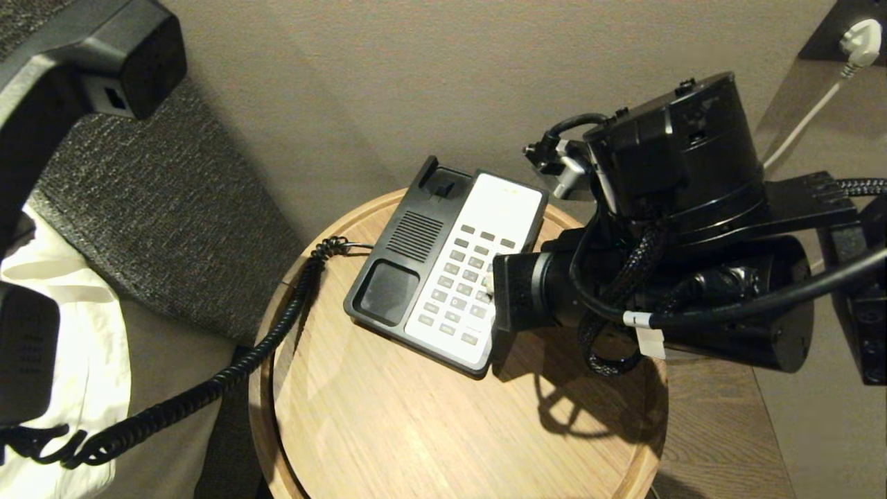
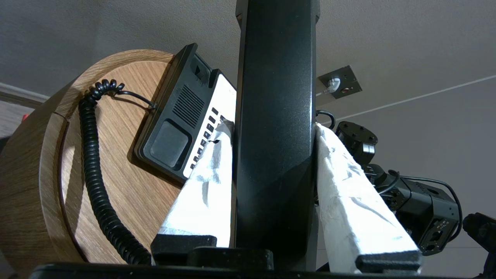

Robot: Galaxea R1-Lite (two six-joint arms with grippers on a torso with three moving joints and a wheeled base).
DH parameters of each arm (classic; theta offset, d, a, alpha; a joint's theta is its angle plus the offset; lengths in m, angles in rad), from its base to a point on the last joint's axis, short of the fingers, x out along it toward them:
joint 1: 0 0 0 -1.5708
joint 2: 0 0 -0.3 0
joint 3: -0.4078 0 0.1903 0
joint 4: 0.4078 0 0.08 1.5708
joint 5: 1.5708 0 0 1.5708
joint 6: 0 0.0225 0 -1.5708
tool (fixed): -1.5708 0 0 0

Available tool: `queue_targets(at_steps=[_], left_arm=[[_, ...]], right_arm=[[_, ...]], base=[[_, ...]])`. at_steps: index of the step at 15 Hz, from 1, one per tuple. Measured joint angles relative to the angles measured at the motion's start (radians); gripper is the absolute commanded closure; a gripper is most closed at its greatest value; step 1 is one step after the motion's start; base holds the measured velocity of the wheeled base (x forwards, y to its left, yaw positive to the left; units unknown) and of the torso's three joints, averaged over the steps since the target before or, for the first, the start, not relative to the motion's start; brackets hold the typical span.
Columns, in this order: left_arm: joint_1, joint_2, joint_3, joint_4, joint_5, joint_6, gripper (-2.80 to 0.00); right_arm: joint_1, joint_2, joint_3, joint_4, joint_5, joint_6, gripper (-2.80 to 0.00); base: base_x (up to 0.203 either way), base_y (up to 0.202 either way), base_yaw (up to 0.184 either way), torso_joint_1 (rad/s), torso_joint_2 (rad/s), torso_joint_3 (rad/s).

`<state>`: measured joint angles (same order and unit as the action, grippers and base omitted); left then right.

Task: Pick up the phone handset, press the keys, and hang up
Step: Dial the number

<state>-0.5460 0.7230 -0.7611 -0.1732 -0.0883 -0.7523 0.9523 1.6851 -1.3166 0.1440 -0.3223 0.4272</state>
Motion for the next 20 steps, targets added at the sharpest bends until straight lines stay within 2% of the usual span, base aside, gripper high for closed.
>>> queue_targets(at_steps=[14, 20], left_arm=[[0.001, -0.002, 0.004, 0.000, 0.001, -0.001, 0.00], [0.000, -0.001, 0.004, 0.000, 0.001, 0.000, 0.00]], right_arm=[[0.001, -0.016, 0.000, 0.007, 0.000, -0.001, 0.00], [0.030, -0.031, 0.012, 0.033, 0.006, 0.017, 0.00]], base=[[0.000, 0.000, 0.000, 0.000, 0.00, 0.000], [0.000, 0.000, 0.000, 0.000, 0.00, 0.000]])
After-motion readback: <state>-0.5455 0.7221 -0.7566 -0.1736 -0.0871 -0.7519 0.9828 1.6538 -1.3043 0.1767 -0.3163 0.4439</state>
